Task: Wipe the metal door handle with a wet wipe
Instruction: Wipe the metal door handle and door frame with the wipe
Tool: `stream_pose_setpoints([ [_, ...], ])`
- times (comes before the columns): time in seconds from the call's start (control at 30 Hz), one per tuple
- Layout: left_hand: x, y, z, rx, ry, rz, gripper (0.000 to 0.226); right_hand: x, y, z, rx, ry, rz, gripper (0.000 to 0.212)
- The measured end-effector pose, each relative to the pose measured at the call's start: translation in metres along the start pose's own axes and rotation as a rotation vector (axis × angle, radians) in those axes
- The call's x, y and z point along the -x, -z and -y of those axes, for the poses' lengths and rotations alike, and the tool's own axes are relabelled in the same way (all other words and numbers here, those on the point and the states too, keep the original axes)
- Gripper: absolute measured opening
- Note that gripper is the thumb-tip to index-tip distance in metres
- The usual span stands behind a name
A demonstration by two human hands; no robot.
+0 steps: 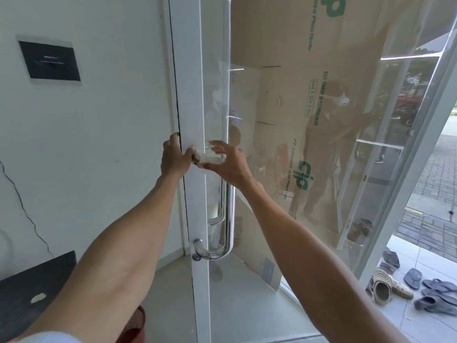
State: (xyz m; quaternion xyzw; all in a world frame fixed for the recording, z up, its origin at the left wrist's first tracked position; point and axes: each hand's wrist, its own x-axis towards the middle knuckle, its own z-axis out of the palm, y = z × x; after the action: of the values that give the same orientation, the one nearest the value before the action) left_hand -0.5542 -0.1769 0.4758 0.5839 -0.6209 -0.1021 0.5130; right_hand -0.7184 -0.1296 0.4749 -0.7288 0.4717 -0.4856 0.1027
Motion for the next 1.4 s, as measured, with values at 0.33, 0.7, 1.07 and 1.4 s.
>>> stream_pose_setpoints([
  [0.33, 0.023, 0.010, -0.004, -0.077, -0.379, -0.192, 0.037, 0.041, -0.010, -0.032, -0.265, -0.205, -0.261, 0.044],
  [0.7, -0.007, 0.034, 0.005, 0.241, 0.035, 0.064, 0.055, 0.018, -0.008, 0.005, 0.209, -0.006, -0.146, 0.028],
  [1.07, -0.024, 0.048, -0.006, 0.386, 0.237, 0.371, 0.054, -0.005, -0.018, 0.033, 0.383, -0.011, 0.036, 0.021],
  [1.4, -0.044, 0.051, -0.012, 0.397, 0.283, 0.428, 0.051, -0.029, -0.042, 0.065, 0.753, 0.076, 0.123, 0.018],
])
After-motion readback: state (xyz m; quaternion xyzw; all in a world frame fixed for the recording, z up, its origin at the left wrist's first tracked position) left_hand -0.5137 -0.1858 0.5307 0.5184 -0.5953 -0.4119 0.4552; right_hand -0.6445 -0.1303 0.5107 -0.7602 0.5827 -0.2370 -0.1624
